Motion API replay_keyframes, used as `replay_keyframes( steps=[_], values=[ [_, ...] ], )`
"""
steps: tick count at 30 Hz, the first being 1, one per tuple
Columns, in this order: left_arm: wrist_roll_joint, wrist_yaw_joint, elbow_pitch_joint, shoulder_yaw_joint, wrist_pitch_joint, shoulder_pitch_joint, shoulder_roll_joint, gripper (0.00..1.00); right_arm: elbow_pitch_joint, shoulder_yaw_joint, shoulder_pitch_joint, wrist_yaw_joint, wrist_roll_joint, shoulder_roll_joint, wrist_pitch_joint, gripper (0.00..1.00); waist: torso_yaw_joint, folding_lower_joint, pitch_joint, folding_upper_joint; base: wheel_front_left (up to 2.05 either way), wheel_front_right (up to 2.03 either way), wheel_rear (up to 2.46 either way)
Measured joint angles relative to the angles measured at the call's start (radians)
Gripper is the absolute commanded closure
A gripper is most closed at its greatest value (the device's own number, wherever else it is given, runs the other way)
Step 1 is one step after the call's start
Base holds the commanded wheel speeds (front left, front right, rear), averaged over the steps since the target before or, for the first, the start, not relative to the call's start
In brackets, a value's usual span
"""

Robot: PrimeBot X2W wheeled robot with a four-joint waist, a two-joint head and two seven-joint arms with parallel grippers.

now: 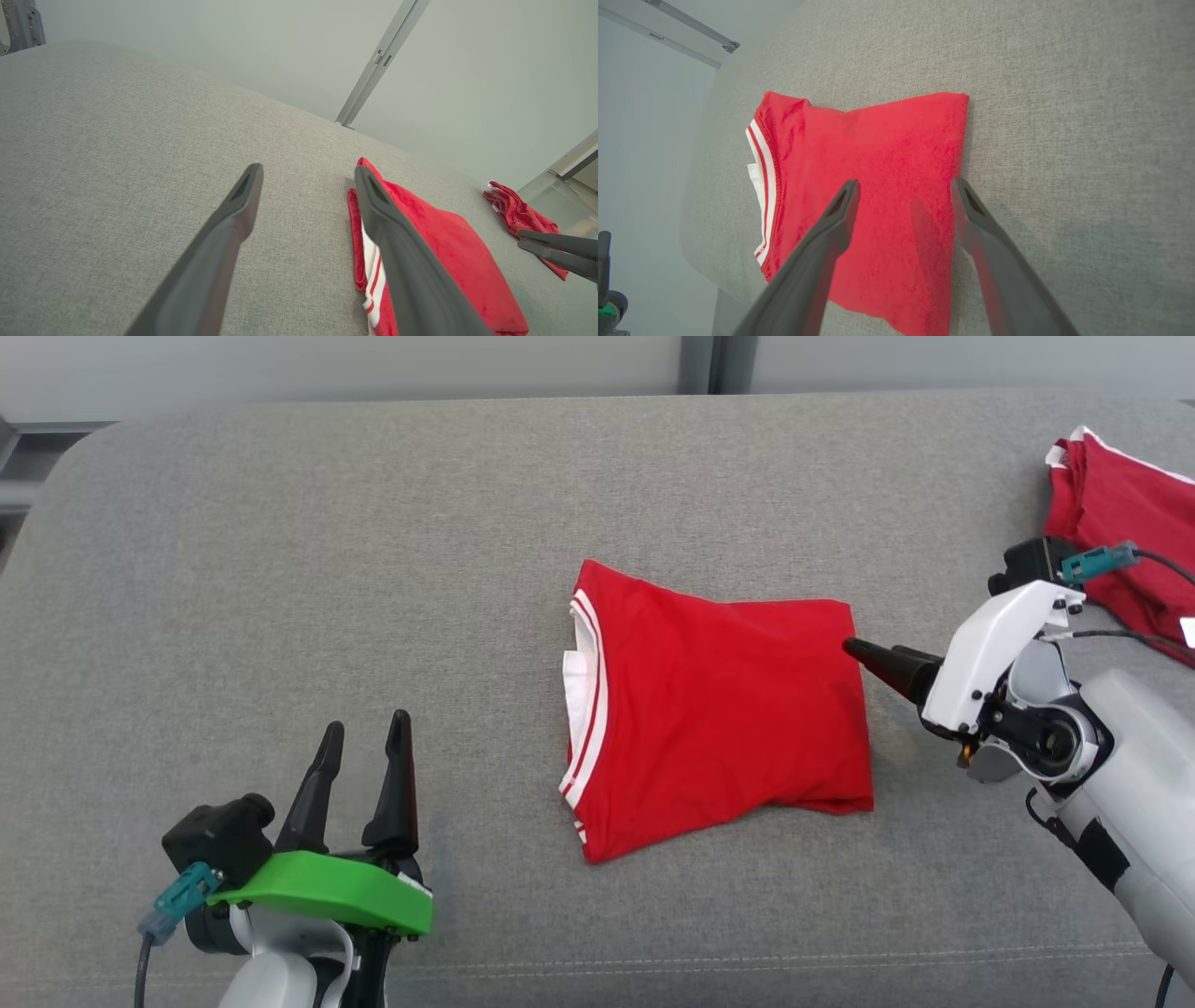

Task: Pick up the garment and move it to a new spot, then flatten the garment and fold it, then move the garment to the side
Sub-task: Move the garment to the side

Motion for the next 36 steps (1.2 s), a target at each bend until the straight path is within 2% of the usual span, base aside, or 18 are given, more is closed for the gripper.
replay_keyframes(
  steps=[6, 14, 23, 34, 35, 36],
  values=[
    [0.020, 0.002, -0.040, 0.000, 0.012, 0.000, 0.009, 0.00, -0.012, -0.012, 0.058, 0.012, 0.016, -0.015, -0.034, 0.00, -0.031, 0.0000, 0.023, 0.0000, 0.00, 0.00, 0.00],
    [0.043, 0.009, -0.071, -0.005, 0.034, -0.006, 0.013, 0.00, -0.026, -0.035, 0.064, 0.026, 0.028, -0.013, -0.076, 0.00, -0.025, 0.0000, 0.081, 0.0000, 0.00, 0.00, 0.00],
    [0.048, 0.010, -0.075, 0.002, 0.043, -0.020, 0.013, 0.00, -0.022, -0.017, 0.063, 0.039, 0.036, -0.010, -0.048, 0.00, 0.018, 0.0000, 0.111, 0.0000, 0.00, 0.00, 0.00],
    [0.048, 0.018, -0.085, 0.020, 0.047, -0.020, 0.012, 0.00, -0.014, -0.001, 0.036, 0.039, 0.036, 0.000, -0.019, 0.00, 0.022, 0.0000, 0.127, 0.0000, 0.00, 0.00, 0.00],
    [0.048, 0.018, -0.085, 0.020, 0.050, -0.020, 0.012, 0.00, -0.014, 0.000, 0.031, 0.042, 0.035, 0.003, -0.019, 0.37, 0.022, 0.0000, 0.128, 0.0000, 0.00, 0.00, 0.00],
    [0.048, 0.019, -0.085, 0.020, 0.054, -0.020, 0.011, 0.00, -0.012, 0.001, 0.026, 0.045, 0.034, 0.007, -0.019, 0.61, 0.022, 0.0000, 0.130, -0.0001, 0.00, 0.00, 0.00]
  ],
)
